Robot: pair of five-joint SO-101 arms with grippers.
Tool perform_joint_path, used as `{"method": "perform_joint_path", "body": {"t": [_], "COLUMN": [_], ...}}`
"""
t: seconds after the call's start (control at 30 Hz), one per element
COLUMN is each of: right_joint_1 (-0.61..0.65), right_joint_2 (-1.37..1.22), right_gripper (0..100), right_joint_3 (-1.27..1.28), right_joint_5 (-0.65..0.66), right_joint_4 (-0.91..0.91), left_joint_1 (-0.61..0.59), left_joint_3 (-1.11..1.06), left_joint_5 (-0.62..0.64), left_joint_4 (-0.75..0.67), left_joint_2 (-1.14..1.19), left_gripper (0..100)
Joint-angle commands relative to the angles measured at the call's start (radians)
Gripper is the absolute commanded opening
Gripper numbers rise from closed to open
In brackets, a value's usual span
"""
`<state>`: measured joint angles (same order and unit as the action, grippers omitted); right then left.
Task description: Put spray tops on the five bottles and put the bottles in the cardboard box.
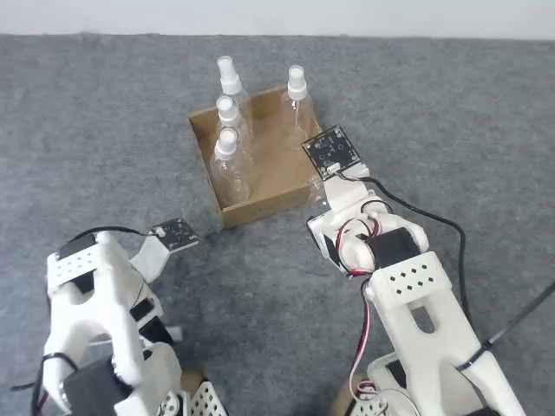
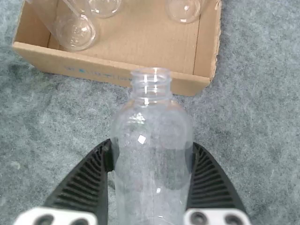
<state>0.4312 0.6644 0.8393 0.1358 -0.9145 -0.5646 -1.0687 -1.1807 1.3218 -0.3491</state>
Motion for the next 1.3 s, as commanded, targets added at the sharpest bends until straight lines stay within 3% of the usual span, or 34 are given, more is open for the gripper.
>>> {"method": "perform_joint_path", "body": {"t": [0.0,0.3,0.6,1.07,1.27], "right_joint_1": [-0.016,-0.016,-0.016,-0.016,-0.016], "right_joint_2": [0.039,0.039,0.039,0.039,0.039], "right_gripper": [7.4,7.4,7.4,7.4,7.4], "right_joint_3": [-0.008,-0.008,-0.008,-0.008,-0.008], "right_joint_5": [0.014,0.014,0.014,0.014,0.014], "right_joint_4": [0.021,0.021,0.021,0.021,0.021], "left_joint_1": [0.005,0.002,0.000,0.000,0.000], "left_joint_3": [0.004,0.005,0.062,0.139,0.136], "left_joint_5": [0.046,0.069,0.230,0.649,0.692], "left_joint_4": [-0.018,-0.012,-0.009,-0.046,-0.074], "left_joint_2": [0.000,0.000,0.000,0.000,0.002], "left_gripper": [22,15,14,12,12]}}
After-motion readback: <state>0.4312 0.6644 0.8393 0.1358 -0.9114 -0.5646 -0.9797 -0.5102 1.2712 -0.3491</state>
